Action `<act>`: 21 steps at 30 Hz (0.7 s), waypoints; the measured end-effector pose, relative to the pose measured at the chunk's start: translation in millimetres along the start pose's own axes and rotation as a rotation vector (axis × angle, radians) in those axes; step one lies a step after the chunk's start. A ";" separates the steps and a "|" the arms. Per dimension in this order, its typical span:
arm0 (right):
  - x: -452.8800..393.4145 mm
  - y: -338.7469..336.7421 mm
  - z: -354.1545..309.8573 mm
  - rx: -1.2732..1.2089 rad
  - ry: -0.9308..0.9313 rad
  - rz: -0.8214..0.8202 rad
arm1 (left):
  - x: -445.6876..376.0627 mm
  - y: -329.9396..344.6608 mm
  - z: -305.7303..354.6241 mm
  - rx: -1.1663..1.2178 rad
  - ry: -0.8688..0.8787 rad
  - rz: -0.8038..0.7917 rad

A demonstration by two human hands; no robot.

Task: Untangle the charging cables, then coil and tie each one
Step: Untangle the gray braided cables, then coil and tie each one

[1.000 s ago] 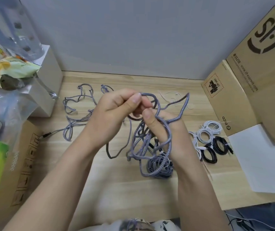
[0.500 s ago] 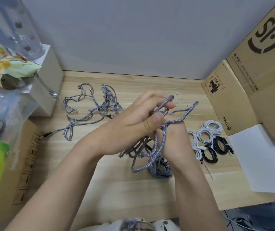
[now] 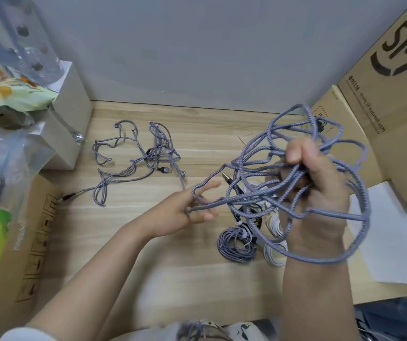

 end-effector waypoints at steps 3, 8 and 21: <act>0.7 -0.8 -9.4 -0.146 -0.076 -0.077 | -7.3 -5.9 -27.3 -0.086 0.005 0.075; -4.8 -3.6 -18.5 -0.432 -0.031 -0.363 | -9.3 -45.6 -64.2 -0.277 0.017 0.615; -20.3 -11.7 97.0 0.092 0.638 -0.250 | -0.2 -78.3 -38.5 0.968 -0.278 0.613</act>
Point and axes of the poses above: each hand's wrist, its own x-axis away from the middle knuckle, its own y-axis out of the palm, z = x × y, the point moved 3 cm from there along -x, towards the middle knuckle, and after that the axes turned 5 degrees about z, right-handed, at the moved point
